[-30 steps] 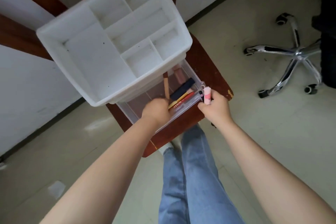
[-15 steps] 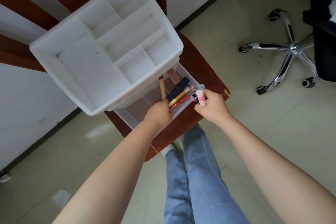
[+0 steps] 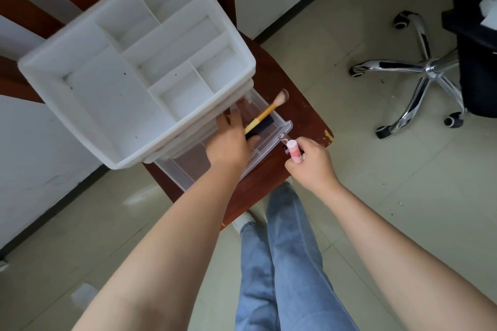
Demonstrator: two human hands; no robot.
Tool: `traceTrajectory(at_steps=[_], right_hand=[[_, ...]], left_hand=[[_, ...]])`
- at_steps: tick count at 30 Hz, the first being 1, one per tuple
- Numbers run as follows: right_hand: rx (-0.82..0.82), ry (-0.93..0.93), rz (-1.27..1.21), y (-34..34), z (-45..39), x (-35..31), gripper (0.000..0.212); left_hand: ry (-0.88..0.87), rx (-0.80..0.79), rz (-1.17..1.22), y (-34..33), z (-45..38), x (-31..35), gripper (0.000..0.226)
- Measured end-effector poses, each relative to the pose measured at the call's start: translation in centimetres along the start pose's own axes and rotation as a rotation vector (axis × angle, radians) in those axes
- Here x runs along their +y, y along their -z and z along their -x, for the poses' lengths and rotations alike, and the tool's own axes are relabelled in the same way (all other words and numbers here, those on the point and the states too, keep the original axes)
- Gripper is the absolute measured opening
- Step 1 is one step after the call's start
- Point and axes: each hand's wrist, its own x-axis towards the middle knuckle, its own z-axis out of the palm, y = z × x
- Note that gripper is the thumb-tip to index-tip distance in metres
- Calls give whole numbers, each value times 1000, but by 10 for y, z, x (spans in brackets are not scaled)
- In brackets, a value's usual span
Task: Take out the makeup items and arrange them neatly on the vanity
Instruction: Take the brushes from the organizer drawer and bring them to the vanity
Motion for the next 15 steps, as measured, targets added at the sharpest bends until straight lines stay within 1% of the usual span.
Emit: traceTrajectory(at_steps=[2,3,5,7,9,11,15], right_hand=[[-5,3,-18,0,-3,0,12],[-13,5,-23,0,-4,0,12],[-33,16,-29,0,-6,-1,12],[-34,20,-34,-1,-8,-1,12],[-22,20,-45,-2,-7,0,13],[-10,9,-61,-3,-6,1,14],[3,-12,-87,-6,-3,4,13]], left_hand=[[26,2,5,-4,-5,4,72],[42,14,13,-6,-6,5,71],[84,40,27,-9,-6,6,58],[90,39,-30,-12,-5,3,47],[39,13,-91,-14,-1,-6,45],[1,-27,-103,-16,5,-15,45],[7,-45,-133,-18,18,-30,43]])
